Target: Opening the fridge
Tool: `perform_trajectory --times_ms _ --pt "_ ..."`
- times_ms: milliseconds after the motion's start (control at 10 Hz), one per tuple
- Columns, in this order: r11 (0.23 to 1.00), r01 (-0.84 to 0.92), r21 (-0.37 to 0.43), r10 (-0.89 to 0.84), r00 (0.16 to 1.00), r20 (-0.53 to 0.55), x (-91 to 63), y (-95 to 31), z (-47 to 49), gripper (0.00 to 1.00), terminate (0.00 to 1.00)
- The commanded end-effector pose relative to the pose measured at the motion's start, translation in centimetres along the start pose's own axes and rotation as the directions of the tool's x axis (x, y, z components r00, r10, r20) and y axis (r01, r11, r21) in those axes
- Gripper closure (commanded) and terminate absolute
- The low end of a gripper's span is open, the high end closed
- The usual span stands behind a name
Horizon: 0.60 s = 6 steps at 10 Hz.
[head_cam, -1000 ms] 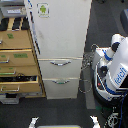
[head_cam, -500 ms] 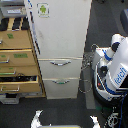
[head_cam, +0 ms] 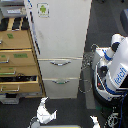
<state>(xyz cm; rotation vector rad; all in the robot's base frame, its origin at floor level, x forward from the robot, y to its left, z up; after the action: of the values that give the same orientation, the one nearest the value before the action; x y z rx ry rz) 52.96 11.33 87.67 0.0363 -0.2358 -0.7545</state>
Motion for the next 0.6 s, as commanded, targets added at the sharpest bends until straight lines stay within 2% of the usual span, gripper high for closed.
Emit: perform_trajectory --times_ms 100,200,300,600 --pt "0.956 -0.286 0.073 0.286 0.958 -0.002 11.4 8.3 5.7 0.0 0.0" --pt "0.946 -0.315 0.08 0.317 0.949 -0.006 12.7 9.0 6.0 0.0 0.0" --pt "0.909 -0.396 0.129 0.4 0.916 -0.01 14.8 10.8 7.3 0.0 0.0" --pt "0.879 -0.449 0.159 0.456 0.89 -0.009 17.0 12.2 8.2 0.0 0.0"
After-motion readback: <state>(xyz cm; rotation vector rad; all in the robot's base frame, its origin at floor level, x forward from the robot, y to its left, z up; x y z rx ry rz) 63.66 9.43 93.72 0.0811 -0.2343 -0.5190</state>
